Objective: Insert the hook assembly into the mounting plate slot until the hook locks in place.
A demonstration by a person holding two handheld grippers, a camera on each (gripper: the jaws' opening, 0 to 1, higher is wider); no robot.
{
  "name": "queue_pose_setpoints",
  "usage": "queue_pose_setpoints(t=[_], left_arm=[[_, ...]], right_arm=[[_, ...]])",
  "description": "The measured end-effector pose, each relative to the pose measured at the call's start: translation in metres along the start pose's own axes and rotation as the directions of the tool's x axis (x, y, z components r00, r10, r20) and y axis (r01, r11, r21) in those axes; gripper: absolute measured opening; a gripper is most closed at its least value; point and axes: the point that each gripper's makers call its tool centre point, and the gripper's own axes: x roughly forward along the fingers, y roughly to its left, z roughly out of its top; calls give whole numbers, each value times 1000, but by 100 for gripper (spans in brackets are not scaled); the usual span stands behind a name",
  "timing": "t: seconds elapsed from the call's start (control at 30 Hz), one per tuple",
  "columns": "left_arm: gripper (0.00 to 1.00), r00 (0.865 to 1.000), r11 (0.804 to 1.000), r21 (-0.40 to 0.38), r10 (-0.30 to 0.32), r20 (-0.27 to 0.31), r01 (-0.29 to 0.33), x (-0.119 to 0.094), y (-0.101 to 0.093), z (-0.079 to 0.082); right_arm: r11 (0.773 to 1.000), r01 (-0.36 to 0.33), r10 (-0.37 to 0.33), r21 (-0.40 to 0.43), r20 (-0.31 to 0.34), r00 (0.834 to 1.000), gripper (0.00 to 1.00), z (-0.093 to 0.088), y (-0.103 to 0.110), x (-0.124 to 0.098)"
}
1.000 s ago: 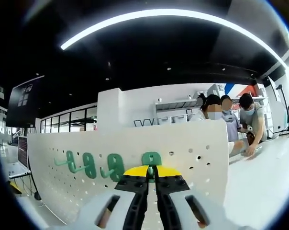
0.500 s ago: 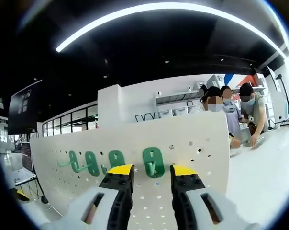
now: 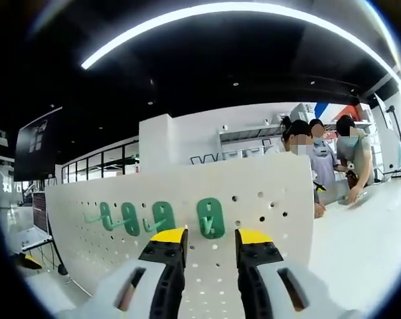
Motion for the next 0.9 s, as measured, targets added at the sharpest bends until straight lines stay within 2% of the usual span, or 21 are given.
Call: queue_pose_setpoints(t=[0.17,0.33,0.53,0.9], left_arm=[[71,1000,1000,3,-5,4,5,2,-2,2],[71,1000,1000,2,-4,11,4,2,-3,4],[71,1000,1000,3,-8,21,8,2,-5,7],[71,999,1000,8,-11,39,10,-1,-8,13]], right_arm=[[1000,-12,12,-3,-9,1000,28,-2,0,-9],[998,-53,52,-37,-18,998,29,-2,10,-18],[995,-92,92,-24,-20,996,30,-1,21,-31],[991,-126,124,-42,-37,992,30,-4,32,-51]])
